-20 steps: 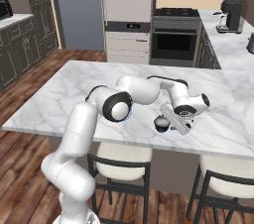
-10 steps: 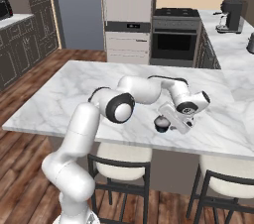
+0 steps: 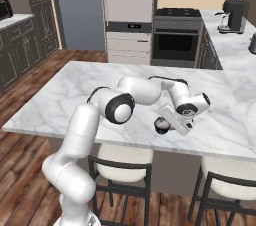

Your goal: Stack the yogurt containers by placing the smaller containers on top of the larger containers.

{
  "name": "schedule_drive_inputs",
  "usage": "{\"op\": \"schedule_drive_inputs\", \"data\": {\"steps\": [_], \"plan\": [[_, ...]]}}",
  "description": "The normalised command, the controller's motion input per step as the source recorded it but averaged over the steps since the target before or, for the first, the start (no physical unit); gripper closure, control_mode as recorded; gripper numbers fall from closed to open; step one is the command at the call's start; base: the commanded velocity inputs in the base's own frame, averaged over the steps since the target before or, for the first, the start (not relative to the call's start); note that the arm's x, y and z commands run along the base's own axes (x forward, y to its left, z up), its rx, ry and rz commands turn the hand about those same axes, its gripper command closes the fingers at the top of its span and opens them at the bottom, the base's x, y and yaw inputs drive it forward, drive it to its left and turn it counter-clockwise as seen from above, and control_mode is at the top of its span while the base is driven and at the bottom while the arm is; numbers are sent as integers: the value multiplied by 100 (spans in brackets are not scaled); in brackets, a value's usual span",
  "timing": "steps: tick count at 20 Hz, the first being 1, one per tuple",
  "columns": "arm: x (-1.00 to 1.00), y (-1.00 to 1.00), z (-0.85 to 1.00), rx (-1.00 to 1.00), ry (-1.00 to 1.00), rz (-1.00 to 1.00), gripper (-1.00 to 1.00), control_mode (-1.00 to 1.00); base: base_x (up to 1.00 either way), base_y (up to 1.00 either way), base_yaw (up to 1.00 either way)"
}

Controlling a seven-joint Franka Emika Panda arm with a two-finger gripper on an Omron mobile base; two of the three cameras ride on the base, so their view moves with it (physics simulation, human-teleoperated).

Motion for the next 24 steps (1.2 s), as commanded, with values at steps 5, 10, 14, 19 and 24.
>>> {"op": "schedule_drive_inputs", "data": {"steps": [5,10,14,19,24], "plan": [[-17,44,17,0,-5,-1,100,-100,0,0,0],[-1,52,61,0,0,-3,100,-100,0,0,0],[0,33,77,0,1,-3,100,-100,0,0,0],[0,3,52,0,1,-1,100,-100,0,0,0],[2,7,20,0,2,0,100,-100,0,0,0]]}}
